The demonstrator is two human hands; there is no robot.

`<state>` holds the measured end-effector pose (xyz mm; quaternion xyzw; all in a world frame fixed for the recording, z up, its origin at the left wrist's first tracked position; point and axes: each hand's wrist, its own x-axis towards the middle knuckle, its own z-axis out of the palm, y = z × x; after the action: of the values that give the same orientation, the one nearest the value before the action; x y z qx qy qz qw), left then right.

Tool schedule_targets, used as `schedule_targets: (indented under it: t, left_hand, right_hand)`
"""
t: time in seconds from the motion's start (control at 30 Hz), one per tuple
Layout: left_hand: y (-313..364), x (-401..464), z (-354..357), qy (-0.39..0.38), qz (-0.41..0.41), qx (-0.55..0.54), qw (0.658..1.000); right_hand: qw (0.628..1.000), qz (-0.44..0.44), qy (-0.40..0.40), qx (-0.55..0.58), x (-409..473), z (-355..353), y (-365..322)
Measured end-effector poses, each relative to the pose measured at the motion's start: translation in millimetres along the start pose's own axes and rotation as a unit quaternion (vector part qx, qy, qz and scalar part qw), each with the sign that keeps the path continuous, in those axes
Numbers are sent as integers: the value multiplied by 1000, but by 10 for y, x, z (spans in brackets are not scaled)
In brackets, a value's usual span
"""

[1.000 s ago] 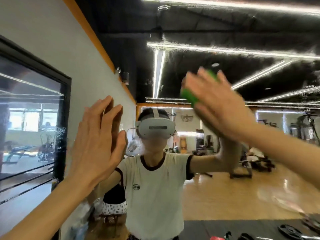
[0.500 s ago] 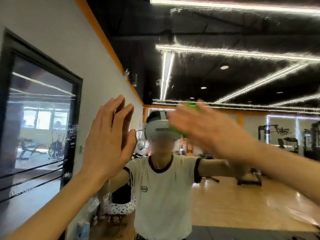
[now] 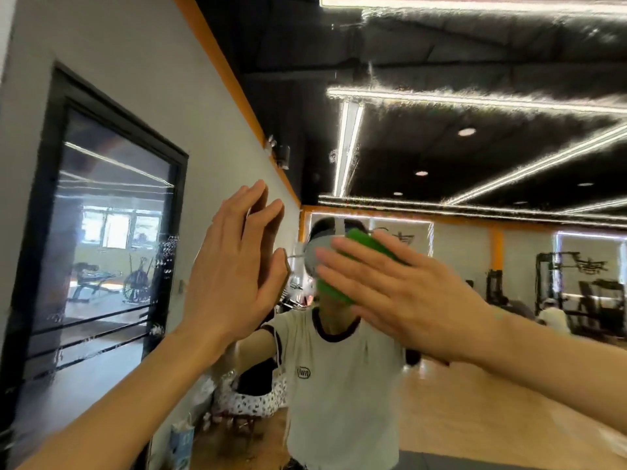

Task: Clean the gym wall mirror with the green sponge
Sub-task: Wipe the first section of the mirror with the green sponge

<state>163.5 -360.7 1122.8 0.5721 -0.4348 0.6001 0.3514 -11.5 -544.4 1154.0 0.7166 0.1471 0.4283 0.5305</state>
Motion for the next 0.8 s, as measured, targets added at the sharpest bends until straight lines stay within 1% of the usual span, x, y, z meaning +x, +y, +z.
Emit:
schedule_targets:
  t: [0.03,0.07,0.13,0.17,0.2,0.23,0.27,0.33,0.37,0.4,0.43,0.47,0.5,0.57,0.63,0.67,0.7,0.73,0.8]
  left_hand:
    - [0,1,1,0,0,-3,1000]
    - [-3,5,2,1,-1,-5,1000]
    - [-8,10,4,2,-2,-6,1000]
    - [-10,11,8,3,-1,-7,1000]
    - [-10,9,10,3,0,-9,1000]
    - [-9,6,14,3,2,-10,1000]
    - [-6,5,15,4,5,-8,1000]
    - [-4,15,11,7,11,-3,1000]
    - [-3,21,8,7,14,-3,1000]
    - [-6,26,7,6,17,-5,1000]
    - [-7,26,6,4,17,-11,1000]
    - [-8,24,6,2,17,-19,1000]
    - [-14,23,8,0,18,-29,999]
    - [-14,29,-5,1,21,-54,998]
    - [-7,45,-42,9,27,-89,996]
    - [-5,50,-71,9,29,-112,993]
    - [-16,52,-113,6,32,-135,990]
    - [-53,51,-163,1,38,-148,988]
    - [-206,26,-291,-13,56,-136,989]
  right_hand:
    - [999,43,15,-6,141,-22,205]
    - [993,111,30,-8,295,-42,438]
    - [962,264,61,1,573,-106,806]
    - [943,324,69,18,669,-127,846]
    - [935,347,74,26,719,-125,765]
    - [939,335,72,24,694,-103,599]
    - [956,286,59,17,603,-60,368]
    - [990,140,28,13,334,-15,-110]
    - [997,77,11,14,210,-31,-243]
    - [999,33,-2,19,144,-52,-261]
    - [1000,13,-15,23,141,-80,-181]
    - [999,21,-20,19,195,-87,-49]
    - [998,59,-16,16,305,-98,110]
    - [979,201,11,27,604,-132,469]
    - [937,344,41,42,876,-167,624]
    - [927,371,44,41,943,-152,557]
    - [932,361,36,29,932,-115,401]
    - [949,314,23,15,851,-68,178]
    - [983,184,-5,4,563,-13,-313]
